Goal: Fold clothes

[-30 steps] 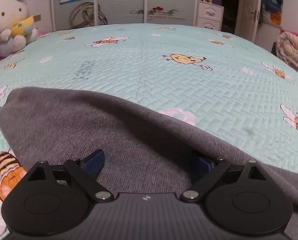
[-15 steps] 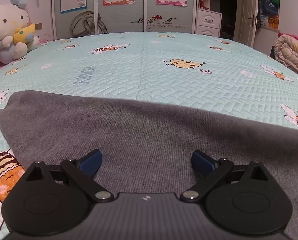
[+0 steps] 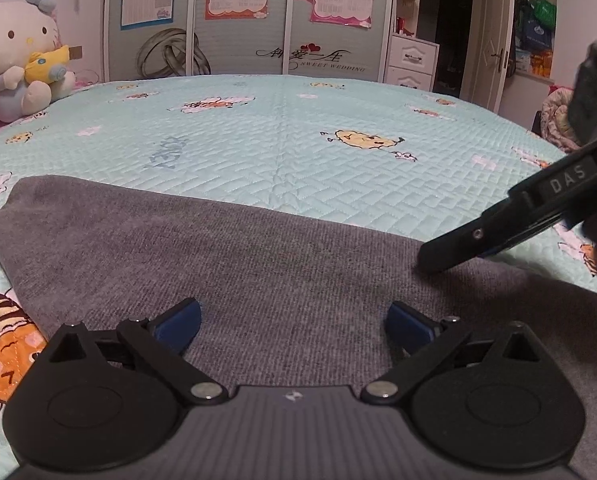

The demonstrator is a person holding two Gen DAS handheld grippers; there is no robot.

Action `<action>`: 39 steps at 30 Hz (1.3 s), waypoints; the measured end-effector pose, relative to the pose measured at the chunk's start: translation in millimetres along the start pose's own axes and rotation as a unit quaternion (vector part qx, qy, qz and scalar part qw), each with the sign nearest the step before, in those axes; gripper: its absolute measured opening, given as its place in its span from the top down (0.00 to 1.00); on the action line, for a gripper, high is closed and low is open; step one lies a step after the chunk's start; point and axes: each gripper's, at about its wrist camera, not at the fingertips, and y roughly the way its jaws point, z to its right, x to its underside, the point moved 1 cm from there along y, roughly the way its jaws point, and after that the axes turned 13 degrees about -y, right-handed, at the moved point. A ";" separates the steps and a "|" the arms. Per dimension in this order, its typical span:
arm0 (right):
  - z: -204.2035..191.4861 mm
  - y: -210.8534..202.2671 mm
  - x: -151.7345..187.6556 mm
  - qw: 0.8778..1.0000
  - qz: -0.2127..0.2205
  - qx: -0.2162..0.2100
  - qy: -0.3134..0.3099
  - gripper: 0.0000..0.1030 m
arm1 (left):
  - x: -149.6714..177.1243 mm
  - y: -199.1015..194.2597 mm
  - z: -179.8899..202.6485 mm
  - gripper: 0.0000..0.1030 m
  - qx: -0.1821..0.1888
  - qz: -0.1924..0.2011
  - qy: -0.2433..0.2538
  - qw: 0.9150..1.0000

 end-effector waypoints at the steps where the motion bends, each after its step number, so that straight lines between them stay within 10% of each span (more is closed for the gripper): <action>1: 1.8 4.5 -1.8 0.999 -0.001 -0.036 0.002 0.50 | 0.0 0.0 -0.7 0.00 0.002 0.000 -0.001 1.000; 5: -7.6 33.7 -7.7 0.995 -0.022 -0.099 -0.017 0.62 | 0.1 -0.2 -3.2 0.00 0.008 0.002 -0.006 1.000; 6: -7.6 35.6 -9.0 0.995 -0.020 -0.098 -0.020 0.90 | 0.3 -0.4 -3.7 0.00 0.010 0.002 -0.007 1.000; 7: -7.6 37.6 -10.3 0.995 -0.019 -0.096 -0.023 0.94 | 0.4 -0.5 -4.0 0.00 0.011 0.003 -0.007 1.000; 23: 35.1 -46.4 21.0 0.994 0.062 0.080 0.038 1.00 | 3.0 2.2 1.6 0.00 -0.006 0.000 0.012 1.000; 29: 17.9 -183.9 121.1 0.957 0.185 0.190 0.117 0.86 | 1.5 2.2 5.9 0.00 -0.015 -0.006 0.022 1.000; 32: -2.1 -243.6 176.4 0.928 0.236 0.248 0.150 0.63 | -1.6 -1.9 6.8 0.02 -0.018 -0.008 0.025 0.999; 35: -18.7 -278.0 224.2 0.905 0.252 0.291 0.181 0.59 | -6.2 -19.5 10.7 0.29 -0.035 0.003 0.028 0.999; 39: -27.1 -292.4 270.0 0.884 0.268 0.320 0.212 0.54 | -5.0 -59.3 38.1 0.28 0.044 0.010 0.021 0.999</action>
